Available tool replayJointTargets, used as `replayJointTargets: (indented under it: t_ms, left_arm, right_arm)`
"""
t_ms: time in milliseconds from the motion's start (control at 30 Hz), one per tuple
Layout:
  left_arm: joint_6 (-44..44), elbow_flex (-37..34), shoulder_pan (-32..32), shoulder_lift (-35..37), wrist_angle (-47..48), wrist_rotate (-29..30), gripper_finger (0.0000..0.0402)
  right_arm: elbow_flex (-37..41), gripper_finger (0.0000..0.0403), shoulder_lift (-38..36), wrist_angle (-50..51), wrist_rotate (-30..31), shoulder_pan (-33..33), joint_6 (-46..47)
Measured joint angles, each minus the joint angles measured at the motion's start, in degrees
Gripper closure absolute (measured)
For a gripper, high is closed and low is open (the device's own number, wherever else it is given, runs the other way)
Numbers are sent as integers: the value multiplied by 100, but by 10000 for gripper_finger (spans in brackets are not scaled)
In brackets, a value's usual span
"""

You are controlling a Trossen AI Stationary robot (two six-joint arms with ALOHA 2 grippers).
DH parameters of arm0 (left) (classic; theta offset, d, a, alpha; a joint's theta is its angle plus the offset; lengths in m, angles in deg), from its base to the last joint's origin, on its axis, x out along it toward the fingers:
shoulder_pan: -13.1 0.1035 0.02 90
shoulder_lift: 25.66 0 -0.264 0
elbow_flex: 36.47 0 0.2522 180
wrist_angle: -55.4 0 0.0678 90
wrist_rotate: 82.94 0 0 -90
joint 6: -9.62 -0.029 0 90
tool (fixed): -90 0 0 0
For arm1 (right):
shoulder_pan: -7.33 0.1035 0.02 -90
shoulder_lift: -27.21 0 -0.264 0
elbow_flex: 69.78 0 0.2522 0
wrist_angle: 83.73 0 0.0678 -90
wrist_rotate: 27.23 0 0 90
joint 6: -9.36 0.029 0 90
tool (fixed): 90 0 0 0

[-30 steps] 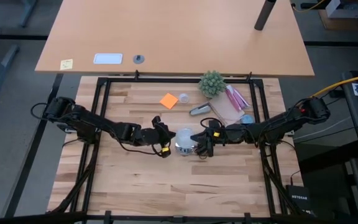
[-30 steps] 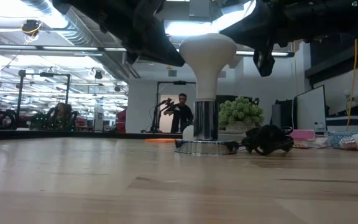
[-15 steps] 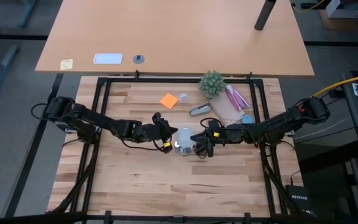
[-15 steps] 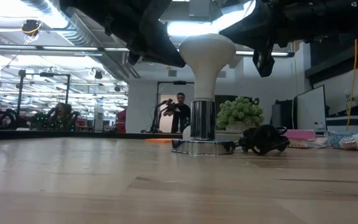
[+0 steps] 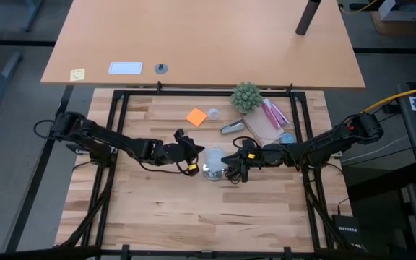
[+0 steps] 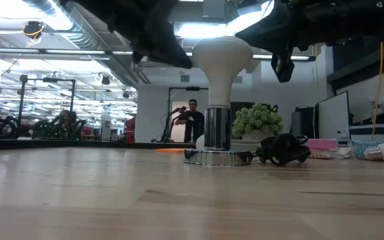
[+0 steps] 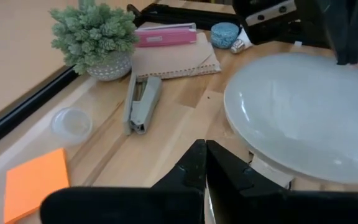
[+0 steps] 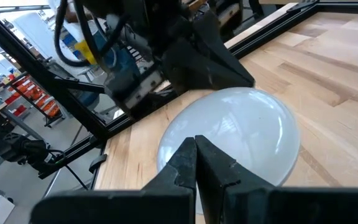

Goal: Screw lightbulb
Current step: Insert the lightbulb in the silver lamp

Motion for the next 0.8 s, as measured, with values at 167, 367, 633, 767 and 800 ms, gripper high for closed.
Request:
replayJointTargets:
  t_ms: [167,367,633,767,800]
  left_arm:
    - [265,0,-158,504,520,-13,401]
    - [294,0,-609,648,559,-402,399]
    - [298,-4,-879,343,-55,-485,399]
    - [264,-4,-872,173,-209,-488,401]
    - [267,-4,-864,143,-210,-488,400]
  right_arm:
    - [0,397,0,0,7,0,-2]
    - [0,397,-4,-1,152,0,-7]
    - [0,397,-4,-2,160,0,-7]
    - [0,397,-4,0,162,0,-7]
    - [0,397,-4,-2,162,0,-7]
